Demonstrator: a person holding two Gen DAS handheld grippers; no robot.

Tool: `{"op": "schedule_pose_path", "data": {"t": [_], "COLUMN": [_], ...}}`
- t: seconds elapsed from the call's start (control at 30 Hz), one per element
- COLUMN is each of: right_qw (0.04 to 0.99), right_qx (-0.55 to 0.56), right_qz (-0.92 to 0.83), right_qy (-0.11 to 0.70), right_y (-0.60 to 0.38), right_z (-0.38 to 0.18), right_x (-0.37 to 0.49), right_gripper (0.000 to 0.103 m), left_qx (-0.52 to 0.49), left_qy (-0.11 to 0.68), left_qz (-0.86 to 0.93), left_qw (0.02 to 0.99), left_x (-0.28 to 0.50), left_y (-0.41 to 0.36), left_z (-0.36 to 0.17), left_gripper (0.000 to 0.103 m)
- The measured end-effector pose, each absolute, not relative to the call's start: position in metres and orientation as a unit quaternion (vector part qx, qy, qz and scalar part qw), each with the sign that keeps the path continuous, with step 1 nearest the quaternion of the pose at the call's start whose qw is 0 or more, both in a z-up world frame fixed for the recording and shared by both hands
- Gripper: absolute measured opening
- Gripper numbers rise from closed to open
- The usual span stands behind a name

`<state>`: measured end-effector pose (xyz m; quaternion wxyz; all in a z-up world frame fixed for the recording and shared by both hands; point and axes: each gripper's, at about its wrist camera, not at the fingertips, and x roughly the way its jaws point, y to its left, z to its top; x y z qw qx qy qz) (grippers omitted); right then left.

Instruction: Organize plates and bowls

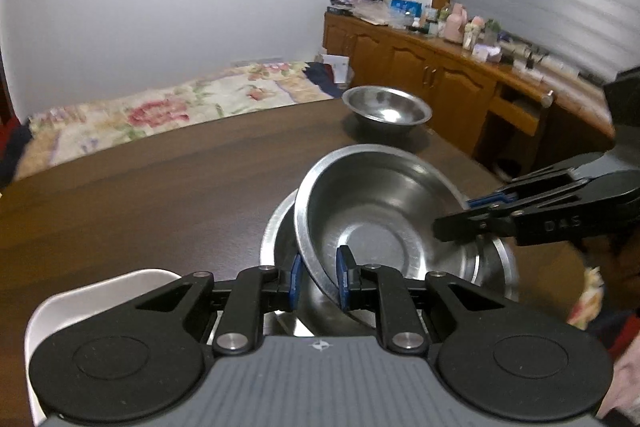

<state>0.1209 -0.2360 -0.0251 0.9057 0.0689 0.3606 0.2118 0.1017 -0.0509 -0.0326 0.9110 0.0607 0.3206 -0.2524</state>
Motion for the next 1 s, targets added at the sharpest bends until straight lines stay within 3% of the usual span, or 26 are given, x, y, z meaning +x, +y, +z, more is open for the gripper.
{"op": "schedule_pose_path", "data": {"t": [0.53,1.0], "right_qw": [0.929,0.930], "right_qx": [-0.038,-0.050], "right_qz": [0.183,0.184], "right_qy": [0.320,0.316], "right_y": [-0.223,-0.220], "right_z": [-0.028,-0.028], "right_x": [0.111,0.110], "right_gripper": [0.018,0.018], "left_qx": [0.098,0.094], "left_qy": [0.307,0.301], "left_qz": [-0.248,-0.243], "left_qw": [0.913,0.917], "left_x": [0.096,0.096], "left_y": [-0.061,-0.062], "left_z": [-0.051,-0.053], "left_gripper": [0.017,0.017]}}
